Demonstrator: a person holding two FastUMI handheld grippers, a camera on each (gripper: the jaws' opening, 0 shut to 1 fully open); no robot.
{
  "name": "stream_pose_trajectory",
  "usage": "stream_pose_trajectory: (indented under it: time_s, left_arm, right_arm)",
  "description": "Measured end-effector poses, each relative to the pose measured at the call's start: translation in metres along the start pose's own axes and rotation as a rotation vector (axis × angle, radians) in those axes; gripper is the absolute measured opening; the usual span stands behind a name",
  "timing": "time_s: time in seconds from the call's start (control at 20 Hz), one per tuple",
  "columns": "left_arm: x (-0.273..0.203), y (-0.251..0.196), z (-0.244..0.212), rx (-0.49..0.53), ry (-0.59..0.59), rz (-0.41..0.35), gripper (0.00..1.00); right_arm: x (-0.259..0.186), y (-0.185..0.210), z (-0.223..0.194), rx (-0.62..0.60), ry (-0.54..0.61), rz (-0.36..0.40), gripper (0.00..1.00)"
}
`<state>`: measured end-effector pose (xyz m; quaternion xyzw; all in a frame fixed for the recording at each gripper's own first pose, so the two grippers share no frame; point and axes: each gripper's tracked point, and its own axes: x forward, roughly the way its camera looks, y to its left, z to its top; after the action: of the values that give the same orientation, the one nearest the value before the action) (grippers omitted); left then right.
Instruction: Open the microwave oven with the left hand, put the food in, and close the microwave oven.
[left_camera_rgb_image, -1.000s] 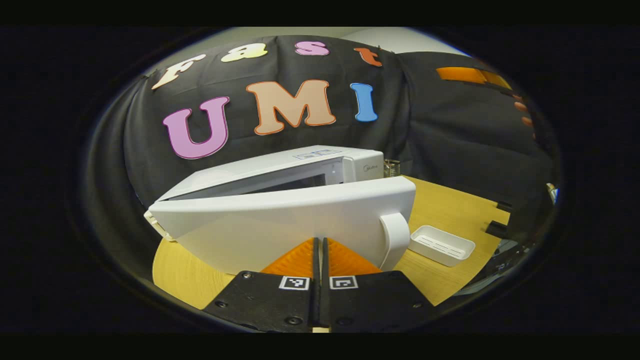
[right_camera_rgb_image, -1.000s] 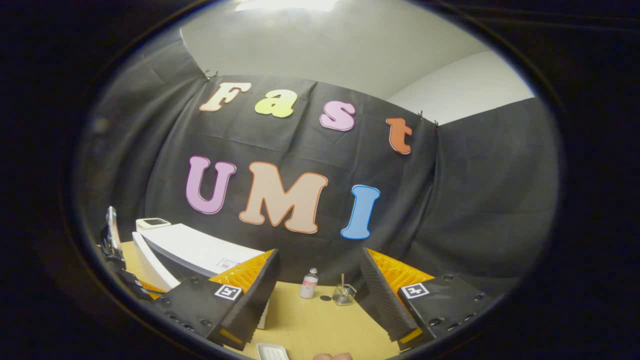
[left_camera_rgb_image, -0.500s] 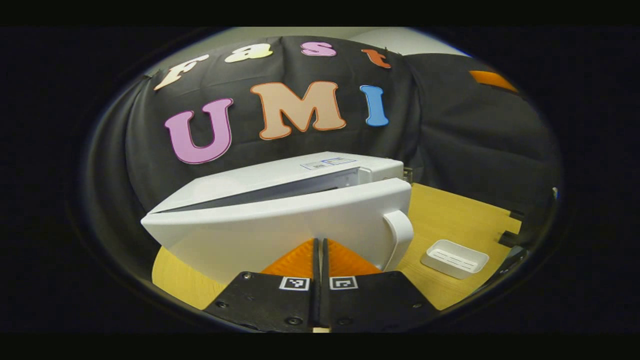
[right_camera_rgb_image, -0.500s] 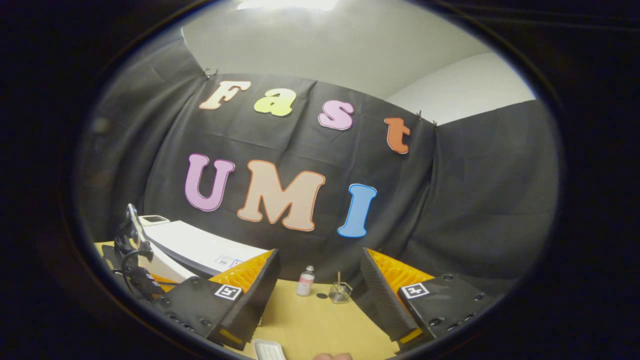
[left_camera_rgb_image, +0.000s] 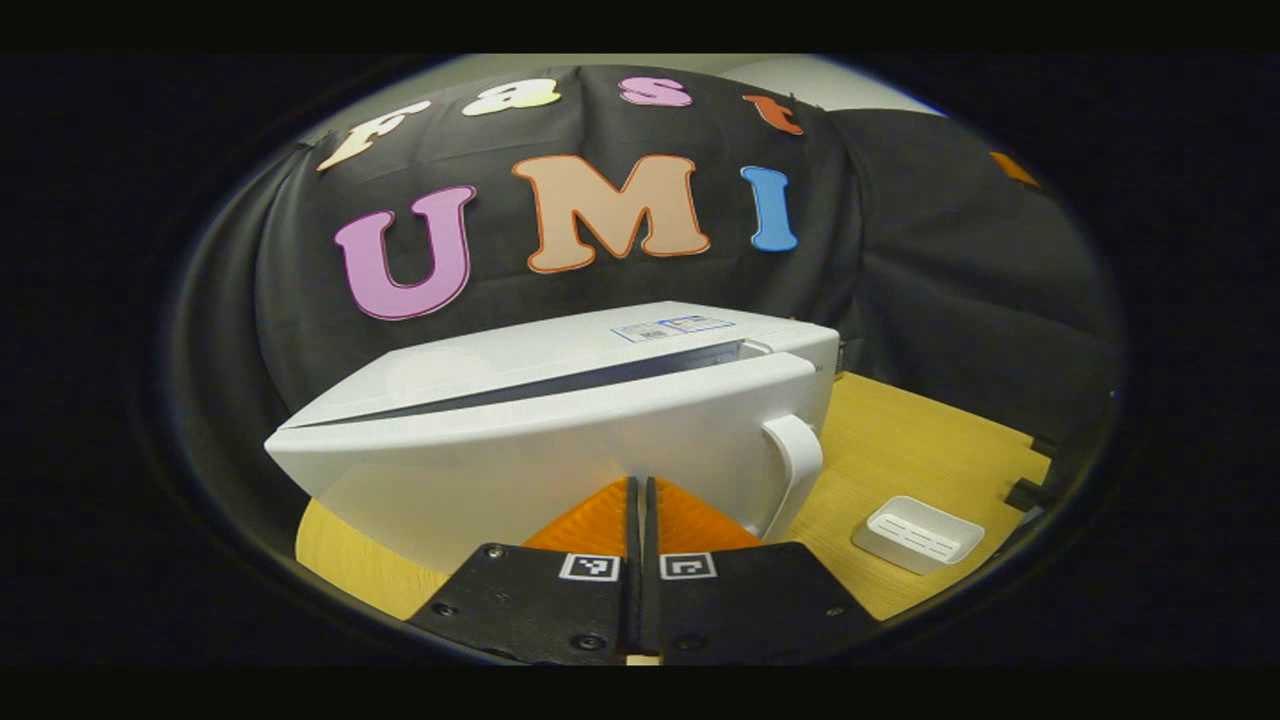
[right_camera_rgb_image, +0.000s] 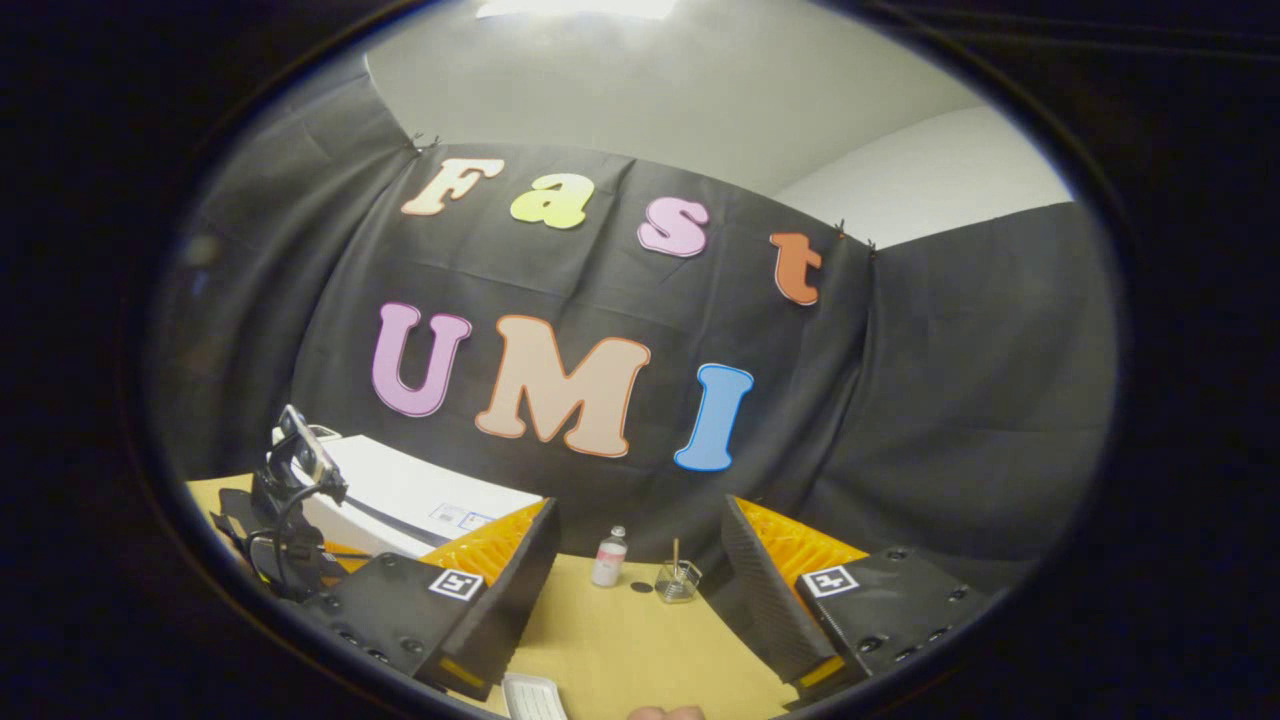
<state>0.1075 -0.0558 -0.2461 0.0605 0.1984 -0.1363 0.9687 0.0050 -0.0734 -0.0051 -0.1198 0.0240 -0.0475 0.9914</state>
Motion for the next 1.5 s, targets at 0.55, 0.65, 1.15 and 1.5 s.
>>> stream_pose_trajectory:
  time_s: [0.55,0.65,1.15,1.5]
  left_arm:
    - [0.033,-0.005,-0.004,-0.073,0.041,0.024,0.01]
    - [0.035,-0.006,-0.003,-0.050,0.031,0.025,0.02]
    - [0.024,-0.003,-0.002,-0.006,0.030,0.010,0.02]
    - [-0.057,0.040,0.039,-0.020,-0.087,0.093,0.01]
  right_arm:
    - [-0.001,0.014,-0.019,-0.013,0.060,0.057,0.97]
    - [0.000,0.015,-0.019,-0.018,0.062,0.057,0.99]
    - [0.003,0.027,-0.028,0.016,0.082,0.068,0.99]
    - [0.011,0.050,-0.032,0.042,0.090,0.102,0.99]
